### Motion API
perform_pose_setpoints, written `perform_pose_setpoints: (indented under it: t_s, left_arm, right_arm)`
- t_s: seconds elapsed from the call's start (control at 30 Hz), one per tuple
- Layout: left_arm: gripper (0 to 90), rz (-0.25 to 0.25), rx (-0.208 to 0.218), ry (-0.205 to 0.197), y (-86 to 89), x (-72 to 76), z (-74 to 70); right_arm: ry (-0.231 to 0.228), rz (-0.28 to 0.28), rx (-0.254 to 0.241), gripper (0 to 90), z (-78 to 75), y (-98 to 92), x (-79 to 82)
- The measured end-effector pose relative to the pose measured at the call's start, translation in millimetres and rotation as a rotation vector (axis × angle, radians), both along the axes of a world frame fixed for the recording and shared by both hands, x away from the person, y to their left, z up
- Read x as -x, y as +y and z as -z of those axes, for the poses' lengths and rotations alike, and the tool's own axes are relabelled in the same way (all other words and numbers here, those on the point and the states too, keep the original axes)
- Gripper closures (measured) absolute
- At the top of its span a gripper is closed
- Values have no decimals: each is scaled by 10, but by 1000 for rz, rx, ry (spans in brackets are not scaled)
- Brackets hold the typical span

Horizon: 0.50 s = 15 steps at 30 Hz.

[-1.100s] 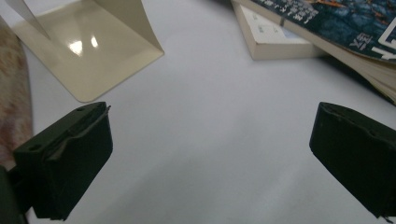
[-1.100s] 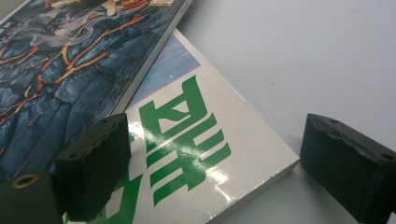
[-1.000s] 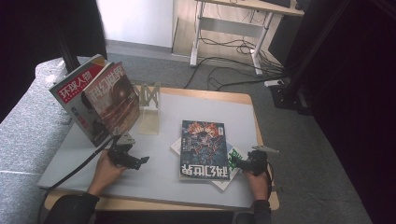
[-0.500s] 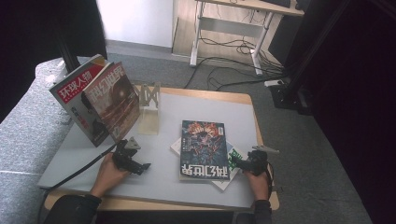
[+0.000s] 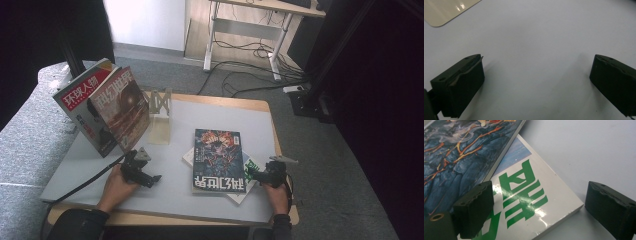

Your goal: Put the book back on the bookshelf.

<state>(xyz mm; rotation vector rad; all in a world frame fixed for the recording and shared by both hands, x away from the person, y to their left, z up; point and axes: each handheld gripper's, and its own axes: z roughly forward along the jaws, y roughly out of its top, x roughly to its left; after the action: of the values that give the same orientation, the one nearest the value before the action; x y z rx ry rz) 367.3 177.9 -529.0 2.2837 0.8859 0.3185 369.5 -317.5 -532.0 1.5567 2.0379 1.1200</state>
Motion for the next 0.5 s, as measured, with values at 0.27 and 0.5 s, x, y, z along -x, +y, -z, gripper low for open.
perform_pose_setpoints:
  t_s: [0.27, 0.5]
  left_arm:
    - [0, 0, 0, 0, 0, 0, 0]
    - [0, 0, 0, 0, 0, 0, 0]
  right_arm:
    - [-39, -7, 42, 82, -192, 54, 69]
    - [-59, -79, 71, 82, -337, 268, 119]
